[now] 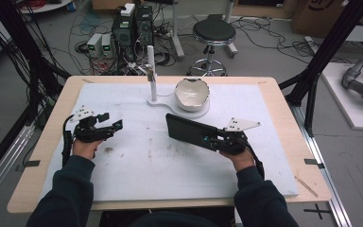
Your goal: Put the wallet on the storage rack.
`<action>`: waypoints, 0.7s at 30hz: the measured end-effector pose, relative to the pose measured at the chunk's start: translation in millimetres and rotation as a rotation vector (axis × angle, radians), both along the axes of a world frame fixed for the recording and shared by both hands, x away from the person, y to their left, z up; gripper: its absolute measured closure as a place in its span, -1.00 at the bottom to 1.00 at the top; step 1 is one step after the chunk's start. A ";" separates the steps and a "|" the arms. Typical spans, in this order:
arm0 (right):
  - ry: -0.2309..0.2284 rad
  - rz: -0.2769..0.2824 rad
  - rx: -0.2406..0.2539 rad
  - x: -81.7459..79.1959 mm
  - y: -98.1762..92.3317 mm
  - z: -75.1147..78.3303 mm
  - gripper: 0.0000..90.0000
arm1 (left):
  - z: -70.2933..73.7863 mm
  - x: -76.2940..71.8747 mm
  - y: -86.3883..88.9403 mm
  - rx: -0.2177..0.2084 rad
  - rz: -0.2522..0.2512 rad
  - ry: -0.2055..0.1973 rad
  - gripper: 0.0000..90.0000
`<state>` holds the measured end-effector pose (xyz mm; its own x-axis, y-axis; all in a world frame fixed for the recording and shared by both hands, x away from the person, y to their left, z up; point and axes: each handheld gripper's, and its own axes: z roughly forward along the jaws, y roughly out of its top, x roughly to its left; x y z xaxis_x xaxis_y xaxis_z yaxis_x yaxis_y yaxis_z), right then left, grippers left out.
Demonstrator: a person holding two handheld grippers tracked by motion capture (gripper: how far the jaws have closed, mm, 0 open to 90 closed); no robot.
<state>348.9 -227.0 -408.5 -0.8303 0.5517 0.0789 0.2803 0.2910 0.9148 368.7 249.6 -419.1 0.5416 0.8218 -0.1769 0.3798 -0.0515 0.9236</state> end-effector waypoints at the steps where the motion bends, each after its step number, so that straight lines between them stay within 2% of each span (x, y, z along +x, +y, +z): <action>1: -0.006 -0.016 0.028 -0.1 -1.1 4.2 0.63 | 0.1 -0.1 -0.1 0.003 0.000 0.001 -0.41; 3: 0.003 -0.027 0.016 0.2 -0.6 8.0 0.66 | 0.5 -0.3 0.0 0.007 -0.001 -0.002 -0.40; 8: -0.019 -0.031 -0.029 2.3 1.8 18.0 0.66 | 0.6 -0.4 0.4 0.006 0.004 -0.006 -0.39; 9: -0.041 -0.042 -0.042 4.8 1.8 30.4 0.66 | 0.6 -0.4 0.5 0.006 0.005 -0.006 -0.39; 10: -0.041 -0.042 -0.042 4.8 1.8 30.4 0.66 | 0.6 -0.4 0.5 0.006 0.005 -0.006 -0.39; 11: -0.070 -0.041 -0.047 8.9 0.6 47.1 0.65 | 0.5 -0.3 0.4 0.005 0.004 -0.007 -0.39; 12: -0.070 -0.041 -0.047 8.9 0.6 47.1 0.65 | 0.5 -0.3 0.4 0.005 0.004 -0.007 -0.39; 13: -0.080 -0.041 -0.054 10.4 0.4 53.5 0.65 | 0.5 -0.2 0.3 0.004 0.004 -0.006 -0.39; 14: -0.101 -0.045 -0.066 14.7 -0.7 71.2 0.65 | 0.4 -0.1 0.4 0.004 0.004 -0.007 -0.39; 15: -0.101 -0.045 -0.066 14.7 -0.7 71.2 0.65 | 0.5 -0.1 0.7 0.005 0.003 -0.006 -0.39; 16: -0.132 -0.054 -0.081 19.9 -2.3 89.2 0.65 | 0.6 -0.1 0.9 0.004 0.003 -0.007 -0.39; 17: -0.141 -0.065 -0.087 22.2 -3.1 97.6 0.65 | 0.6 -0.1 1.0 -0.001 0.004 -0.009 -0.39; 18: -0.141 -0.065 -0.087 22.2 -3.1 97.6 0.65 | 0.6 -0.1 1.0 -0.001 0.004 -0.009 -0.39; 19: -0.171 -0.077 -0.114 29.8 -4.8 112.2 0.65 | 0.7 -0.1 1.0 -0.002 0.004 -0.009 -0.39; 21: -0.178 -0.083 -0.128 33.1 -5.1 116.6 0.65 | 0.6 0.0 0.9 -0.003 0.004 -0.009 -0.39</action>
<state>382.0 -232.0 -291.8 -0.7762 0.6149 -0.1396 0.1459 0.3906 0.9089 368.7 250.5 -418.5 0.5399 0.8234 -0.1747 0.3717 -0.0471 0.9271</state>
